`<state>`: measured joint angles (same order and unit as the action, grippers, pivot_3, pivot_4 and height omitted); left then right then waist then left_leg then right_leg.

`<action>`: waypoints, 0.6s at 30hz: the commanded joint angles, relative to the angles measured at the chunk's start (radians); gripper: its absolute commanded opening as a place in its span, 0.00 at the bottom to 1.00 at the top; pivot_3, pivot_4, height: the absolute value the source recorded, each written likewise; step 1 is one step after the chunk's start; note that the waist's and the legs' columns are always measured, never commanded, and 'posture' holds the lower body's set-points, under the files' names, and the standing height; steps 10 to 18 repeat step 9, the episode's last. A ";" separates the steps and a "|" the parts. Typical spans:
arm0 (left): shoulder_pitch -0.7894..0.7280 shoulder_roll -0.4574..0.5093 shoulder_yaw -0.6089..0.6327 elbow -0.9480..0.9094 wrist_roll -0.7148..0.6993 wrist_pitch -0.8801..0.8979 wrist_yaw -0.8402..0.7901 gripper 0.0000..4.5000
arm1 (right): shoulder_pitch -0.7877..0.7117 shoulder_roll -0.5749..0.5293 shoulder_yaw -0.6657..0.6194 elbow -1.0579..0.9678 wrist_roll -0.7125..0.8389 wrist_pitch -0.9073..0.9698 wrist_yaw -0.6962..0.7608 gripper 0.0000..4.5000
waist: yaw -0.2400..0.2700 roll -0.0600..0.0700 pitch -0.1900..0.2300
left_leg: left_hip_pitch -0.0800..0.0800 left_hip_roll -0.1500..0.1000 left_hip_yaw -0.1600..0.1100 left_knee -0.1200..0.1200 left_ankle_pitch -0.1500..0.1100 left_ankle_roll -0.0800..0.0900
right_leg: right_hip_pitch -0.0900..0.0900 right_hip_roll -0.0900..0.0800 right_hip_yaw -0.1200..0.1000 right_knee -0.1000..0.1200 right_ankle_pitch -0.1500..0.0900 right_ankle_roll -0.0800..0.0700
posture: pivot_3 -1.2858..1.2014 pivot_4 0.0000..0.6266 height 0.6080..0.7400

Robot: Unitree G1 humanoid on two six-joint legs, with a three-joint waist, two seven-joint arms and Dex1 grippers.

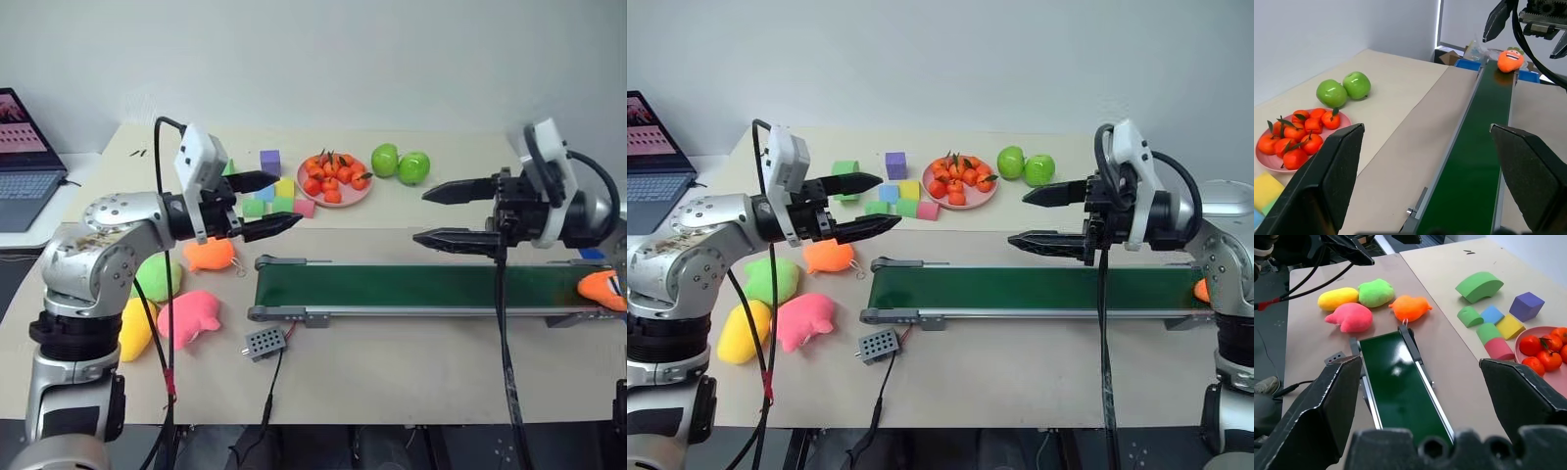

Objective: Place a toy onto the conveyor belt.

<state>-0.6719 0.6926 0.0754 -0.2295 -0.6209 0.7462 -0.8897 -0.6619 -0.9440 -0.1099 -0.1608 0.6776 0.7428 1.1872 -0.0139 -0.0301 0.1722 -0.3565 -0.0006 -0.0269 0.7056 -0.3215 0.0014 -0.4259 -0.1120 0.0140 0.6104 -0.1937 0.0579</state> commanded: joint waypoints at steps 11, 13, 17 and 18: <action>-0.006 0.022 0.022 0.025 0.027 -0.036 0.009 0.97 | 0.011 0.050 0.001 -0.046 -0.014 -0.046 -0.035 1.00 | 0.000 0.000 0.000 | 0.000 0.000 0.000 0.000 0.000 0.000 | 0.000 0.000 0.000 0.000 0.000 0.000 | 0.52 0.24 0.99; -0.006 0.022 0.022 0.025 0.027 -0.036 0.009 0.97 | 0.011 0.050 0.001 -0.046 -0.014 -0.046 -0.035 1.00 | 0.000 0.000 0.000 | 0.000 0.000 0.000 0.000 0.000 0.000 | 0.000 0.000 0.000 0.000 0.000 0.000 | 0.52 0.24 0.99; -0.006 0.022 0.022 0.025 0.027 -0.036 0.009 0.97 | 0.011 0.050 0.001 -0.046 -0.014 -0.046 -0.035 1.00 | 0.000 0.000 0.000 | 0.000 0.000 0.000 0.000 0.000 0.000 | 0.000 0.000 0.000 0.000 0.000 0.000 | 0.52 0.24 0.99; -0.006 0.022 0.022 0.025 0.027 -0.036 0.009 0.97 | 0.011 0.050 0.001 -0.046 -0.014 -0.046 -0.035 1.00 | 0.000 0.000 0.000 | 0.000 0.000 0.000 0.000 0.000 0.000 | 0.000 0.000 0.000 0.000 0.000 0.000 | 0.52 0.24 0.99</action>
